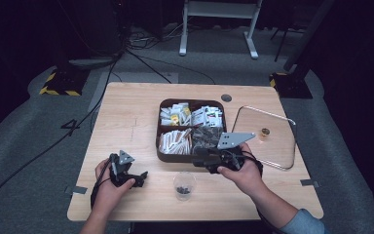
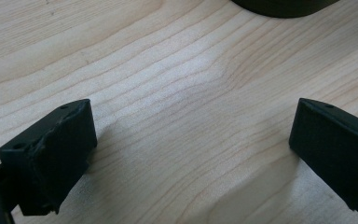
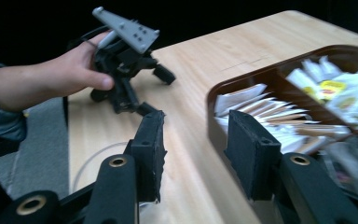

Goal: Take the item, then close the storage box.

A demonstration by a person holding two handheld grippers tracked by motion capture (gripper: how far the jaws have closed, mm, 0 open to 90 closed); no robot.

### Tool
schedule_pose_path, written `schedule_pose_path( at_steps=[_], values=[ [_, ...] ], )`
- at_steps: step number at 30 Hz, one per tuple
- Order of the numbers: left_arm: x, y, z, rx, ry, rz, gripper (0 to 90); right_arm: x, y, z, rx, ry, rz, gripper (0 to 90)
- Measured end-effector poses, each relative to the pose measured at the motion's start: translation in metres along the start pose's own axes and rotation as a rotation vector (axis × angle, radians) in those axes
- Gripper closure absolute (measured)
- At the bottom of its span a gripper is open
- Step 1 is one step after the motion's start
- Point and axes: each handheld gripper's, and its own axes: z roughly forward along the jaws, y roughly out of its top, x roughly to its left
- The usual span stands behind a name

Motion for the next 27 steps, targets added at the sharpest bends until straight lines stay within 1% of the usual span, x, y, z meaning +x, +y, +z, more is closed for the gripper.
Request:
schedule_pose_path(
  at_steps=[6, 10, 12, 14, 19, 24, 27],
  values=[
    [-0.001, -0.001, 0.000, -0.001, -0.002, -0.006, 0.8, -0.014, 0.001, -0.010, -0.005, -0.042, 0.016, 56.7],
    [-0.001, -0.001, -0.001, -0.001, -0.001, 0.001, 0.9, -0.024, 0.001, -0.016, -0.009, -0.081, 0.026, 55.6],
    [-0.002, -0.002, -0.001, -0.003, -0.001, -0.001, 0.9, -0.030, 0.000, -0.019, -0.012, -0.110, 0.031, 55.4],
    [-0.002, -0.002, -0.001, -0.003, -0.001, -0.002, 0.8, -0.038, -0.001, -0.022, -0.017, -0.134, 0.049, 55.4],
    [-0.002, -0.002, -0.001, -0.003, -0.001, -0.002, 0.8, -0.060, -0.004, -0.036, -0.022, -0.214, 0.082, 54.4],
    [-0.002, -0.002, -0.001, -0.002, -0.001, -0.002, 0.8, -0.087, -0.009, -0.050, -0.009, -0.305, 0.116, 54.0],
    [-0.001, -0.001, -0.001, 0.002, -0.005, -0.001, 0.4, -0.101, -0.014, -0.059, 0.000, -0.347, 0.138, 53.2]
  ],
)
